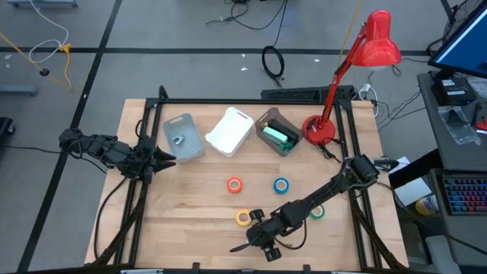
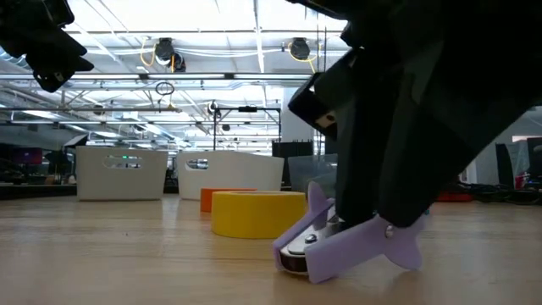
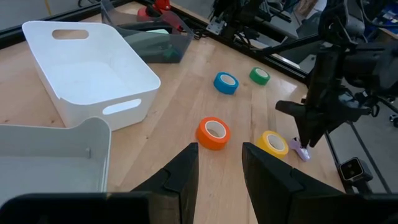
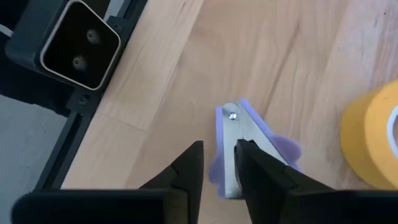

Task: Pick and place Stapler, Stapler remover, tape
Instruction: Put the purple staple remover into the gray bin

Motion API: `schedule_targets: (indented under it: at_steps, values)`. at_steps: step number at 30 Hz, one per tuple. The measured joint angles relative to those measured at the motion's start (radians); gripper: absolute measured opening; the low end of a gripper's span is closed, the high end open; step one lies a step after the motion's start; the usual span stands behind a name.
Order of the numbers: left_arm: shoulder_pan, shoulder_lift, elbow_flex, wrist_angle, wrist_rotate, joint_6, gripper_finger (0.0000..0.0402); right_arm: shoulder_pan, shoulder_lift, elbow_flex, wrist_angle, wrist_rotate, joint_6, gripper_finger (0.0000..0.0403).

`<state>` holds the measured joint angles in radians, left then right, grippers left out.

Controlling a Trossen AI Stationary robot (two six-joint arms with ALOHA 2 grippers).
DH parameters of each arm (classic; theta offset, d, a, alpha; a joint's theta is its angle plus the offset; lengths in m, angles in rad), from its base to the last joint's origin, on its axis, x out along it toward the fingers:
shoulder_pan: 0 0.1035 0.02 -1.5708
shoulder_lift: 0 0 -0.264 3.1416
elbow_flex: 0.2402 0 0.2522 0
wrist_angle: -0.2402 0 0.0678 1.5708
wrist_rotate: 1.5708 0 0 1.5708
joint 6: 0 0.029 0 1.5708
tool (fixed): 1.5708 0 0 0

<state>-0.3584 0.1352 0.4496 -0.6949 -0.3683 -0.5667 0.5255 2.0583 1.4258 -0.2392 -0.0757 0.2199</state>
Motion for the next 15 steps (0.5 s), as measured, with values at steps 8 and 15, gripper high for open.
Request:
schedule_targets:
  at_steps: [8, 15]
  values:
    - [0.0, 0.0, 0.0, 0.0, 0.0, 0.0, 0.0127, 0.0, -0.002, 0.001, -0.02, 0.001, -0.001, 0.0043]
    - [0.0, 0.0, 0.0, 0.0, 0.0, 0.0, 0.0127, -0.002, -0.002, 0.002, -0.038, 0.003, -0.006, 0.0037]
